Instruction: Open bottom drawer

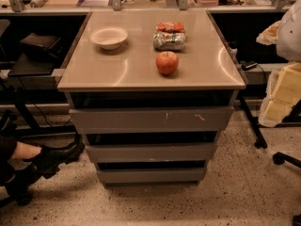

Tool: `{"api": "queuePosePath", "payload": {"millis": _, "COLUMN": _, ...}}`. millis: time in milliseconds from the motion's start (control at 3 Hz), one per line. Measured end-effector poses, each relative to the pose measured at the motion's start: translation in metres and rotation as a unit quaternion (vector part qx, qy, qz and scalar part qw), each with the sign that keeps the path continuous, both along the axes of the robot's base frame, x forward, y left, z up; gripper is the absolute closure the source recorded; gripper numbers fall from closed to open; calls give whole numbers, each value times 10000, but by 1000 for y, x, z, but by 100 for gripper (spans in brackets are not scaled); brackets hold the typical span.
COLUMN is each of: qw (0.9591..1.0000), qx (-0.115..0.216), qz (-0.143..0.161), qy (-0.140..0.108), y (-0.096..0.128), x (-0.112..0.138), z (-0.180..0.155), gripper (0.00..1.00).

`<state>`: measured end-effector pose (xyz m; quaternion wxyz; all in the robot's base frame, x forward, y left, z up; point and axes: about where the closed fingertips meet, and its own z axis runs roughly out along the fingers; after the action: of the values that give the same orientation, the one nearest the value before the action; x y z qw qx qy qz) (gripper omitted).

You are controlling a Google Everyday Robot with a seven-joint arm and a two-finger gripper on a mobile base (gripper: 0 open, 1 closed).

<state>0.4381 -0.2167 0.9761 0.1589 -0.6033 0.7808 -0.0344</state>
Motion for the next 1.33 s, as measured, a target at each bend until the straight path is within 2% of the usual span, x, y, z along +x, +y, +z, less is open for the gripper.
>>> {"api": "queuePosePath", "payload": {"millis": 333, "qw": 10000, "qx": 0, "qz": 0, "qy": 0, "y": 0, "x": 0, "z": 0, "gripper": 0}}
{"api": "queuePosePath", "payload": {"millis": 667, "qw": 9999, "qx": 11, "qz": 159, "qy": -52, "y": 9, "x": 2, "z": -31, "gripper": 0}}
{"api": "queuePosePath", "payload": {"millis": 1000, "qw": 9974, "qx": 257, "qz": 664, "qy": 122, "y": 43, "x": 3, "z": -113, "gripper": 0}}
{"api": "queuePosePath", "payload": {"millis": 1333, "qw": 9903, "qx": 611, "qz": 1012, "qy": 733, "y": 92, "x": 3, "z": -242, "gripper": 0}}
